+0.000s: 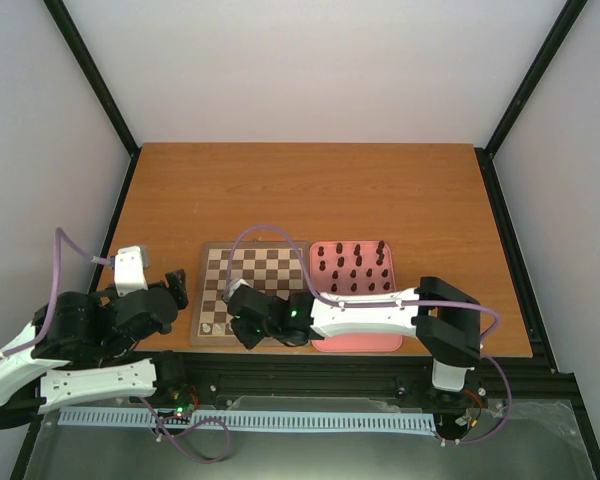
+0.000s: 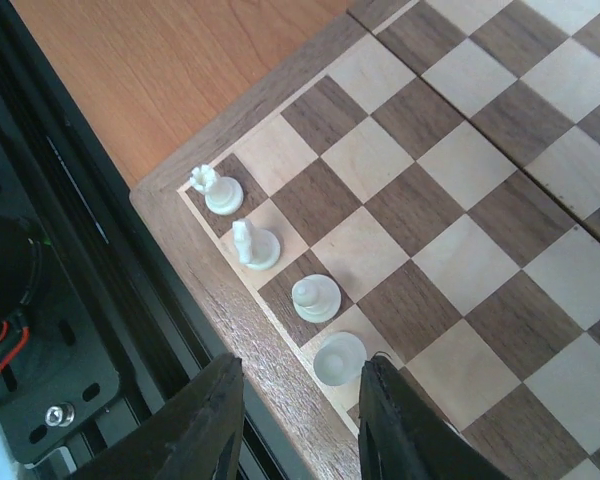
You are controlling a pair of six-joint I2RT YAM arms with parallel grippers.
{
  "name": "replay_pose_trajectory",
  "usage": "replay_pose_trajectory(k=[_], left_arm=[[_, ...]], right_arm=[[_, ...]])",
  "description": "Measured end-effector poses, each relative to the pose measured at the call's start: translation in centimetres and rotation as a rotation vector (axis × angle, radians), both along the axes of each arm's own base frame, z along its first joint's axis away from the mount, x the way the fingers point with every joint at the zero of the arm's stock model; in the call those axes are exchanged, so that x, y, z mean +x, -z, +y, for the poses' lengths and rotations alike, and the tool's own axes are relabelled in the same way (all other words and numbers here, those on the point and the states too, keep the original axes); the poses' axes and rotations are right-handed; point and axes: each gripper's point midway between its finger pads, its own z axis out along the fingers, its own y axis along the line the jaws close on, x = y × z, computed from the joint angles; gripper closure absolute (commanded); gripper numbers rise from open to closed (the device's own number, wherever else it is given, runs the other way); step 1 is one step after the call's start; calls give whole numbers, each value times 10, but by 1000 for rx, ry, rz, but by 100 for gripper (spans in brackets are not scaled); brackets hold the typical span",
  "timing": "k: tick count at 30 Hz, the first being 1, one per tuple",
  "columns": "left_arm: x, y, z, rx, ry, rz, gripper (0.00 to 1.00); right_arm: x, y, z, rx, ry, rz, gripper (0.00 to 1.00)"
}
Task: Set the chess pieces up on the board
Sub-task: Place the chess piece on the chessboard, then adjust the chess piece on the chessboard.
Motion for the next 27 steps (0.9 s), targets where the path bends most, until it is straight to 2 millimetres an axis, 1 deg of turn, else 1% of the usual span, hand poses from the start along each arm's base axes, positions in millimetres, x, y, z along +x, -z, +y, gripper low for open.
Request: replay_pose_trajectory(k=[4,7,8,11,12,14,17,20,23,27], left_arm=[[0,0,0,4,3,0,0],[0,0,0,4,5,1,0],[0,0,-1,4,6,2,0],[-1,1,-1,2,7,6,0],[-1,1,-1,1,8,7,0],[-1,0,-1,-3,10,8,0],[-1,0,-2,-6,13,13,0],[-2,1,-3,-7,16,18,0],[-3,2,-3,-8,21,24,0],[-3,3,-3,-15,24,25,0]], right_arm=[[3,-13,-2,3,14,-17,67],[8,-26,-4,-8,30,-24,70],[11,-31,-4,-14,39,-23,73],[22,-40,-11,-32,70,-13,89],[26,-41,-15,-45,80,-6,91],[38,-39,-30,-88,121,26,96],[52,-31,-56,-172,159,65,97],[56,-25,-76,-246,171,98,97],[52,-17,-85,-309,144,138,97],[46,1,-85,-377,91,191,97]])
